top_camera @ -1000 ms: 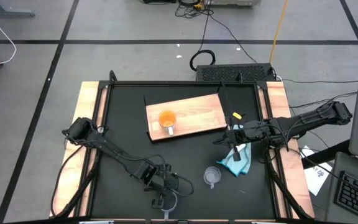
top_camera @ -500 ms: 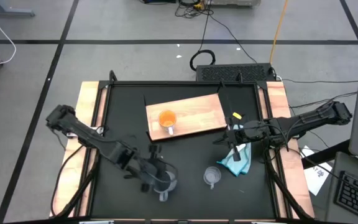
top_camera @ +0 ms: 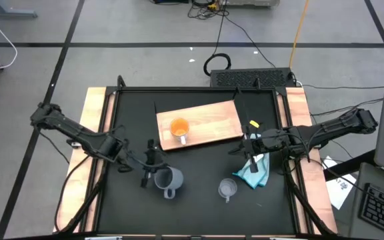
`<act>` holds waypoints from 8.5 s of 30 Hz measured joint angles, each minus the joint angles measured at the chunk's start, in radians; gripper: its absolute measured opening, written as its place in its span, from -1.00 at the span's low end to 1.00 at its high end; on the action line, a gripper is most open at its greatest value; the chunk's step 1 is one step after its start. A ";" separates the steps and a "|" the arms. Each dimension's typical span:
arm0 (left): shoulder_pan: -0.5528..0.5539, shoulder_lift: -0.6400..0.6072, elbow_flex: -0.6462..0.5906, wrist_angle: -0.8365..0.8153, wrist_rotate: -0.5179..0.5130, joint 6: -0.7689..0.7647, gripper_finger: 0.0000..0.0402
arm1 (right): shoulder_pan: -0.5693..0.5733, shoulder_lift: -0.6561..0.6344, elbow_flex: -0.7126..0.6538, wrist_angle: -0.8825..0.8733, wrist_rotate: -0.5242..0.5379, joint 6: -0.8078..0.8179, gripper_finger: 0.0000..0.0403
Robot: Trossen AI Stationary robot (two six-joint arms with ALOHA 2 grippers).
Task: Stack small to large cups/mugs on shelf
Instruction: Put the light blue mug on the shelf, then put the transparent mug on the shelf
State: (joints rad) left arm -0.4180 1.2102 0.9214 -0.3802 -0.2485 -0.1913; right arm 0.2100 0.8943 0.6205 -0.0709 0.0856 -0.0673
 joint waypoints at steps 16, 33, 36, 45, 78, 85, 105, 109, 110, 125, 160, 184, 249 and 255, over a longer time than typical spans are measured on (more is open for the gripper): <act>0.077 -0.074 -0.315 0.416 0.114 0.107 -0.98 | 0.000 0.000 0.000 0.003 0.000 0.000 -1.00; 0.225 -0.070 -0.346 0.539 0.346 0.197 -0.98 | 0.000 0.003 0.000 0.046 0.000 -0.050 -1.00; 0.215 -0.070 -0.316 0.532 0.346 0.199 -0.98 | 0.000 0.003 0.000 0.046 0.000 -0.060 -1.00; 0.217 -0.053 -0.069 0.351 0.315 0.206 -0.98 | 0.000 -0.009 0.000 0.046 0.000 -0.076 -1.00; 0.706 0.688 1.031 -0.473 0.563 0.392 -0.98 | -0.002 -0.094 -0.058 -0.006 0.000 -0.082 -1.00; 0.730 0.837 1.178 -0.564 0.548 0.446 -0.98 | -0.002 -0.094 -0.059 0.001 0.000 -0.079 -1.00; 0.802 0.917 1.207 -0.674 0.472 0.500 -0.98 | -0.002 -0.094 -0.059 -0.001 0.000 -0.094 -1.00; 0.802 0.933 1.205 -0.679 0.484 0.498 -0.98 | -0.002 -0.094 -0.059 0.000 0.000 -0.092 -1.00; 0.802 0.934 1.205 -0.688 0.483 0.498 -0.98 | -0.001 -0.094 -0.059 0.000 0.000 -0.092 -1.00; 0.796 0.977 1.206 -0.667 0.483 0.450 -0.98 | -0.001 -0.094 -0.058 0.045 0.000 -0.091 -1.00; 0.773 1.009 1.205 -0.646 0.447 0.379 -0.98 | -0.001 -0.094 -0.058 0.074 0.000 -0.082 -1.00; 0.784 1.005 1.124 -0.584 0.461 0.369 -0.89 | -0.001 -0.094 -0.058 0.098 0.000 -0.076 -1.00; 0.629 0.587 1.113 -0.739 0.170 0.321 -0.96 | 0.000 -0.094 -0.058 0.081 -0.004 -0.049 -1.00; 0.582 0.338 0.881 -0.651 0.123 0.284 -0.99 | 0.000 -0.094 -0.058 0.074 -0.005 -0.050 -1.00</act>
State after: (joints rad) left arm 0.1644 1.5477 1.8026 -1.0309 -0.1250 0.0927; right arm 0.2096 0.8005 0.5629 0.0031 0.0811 -0.1169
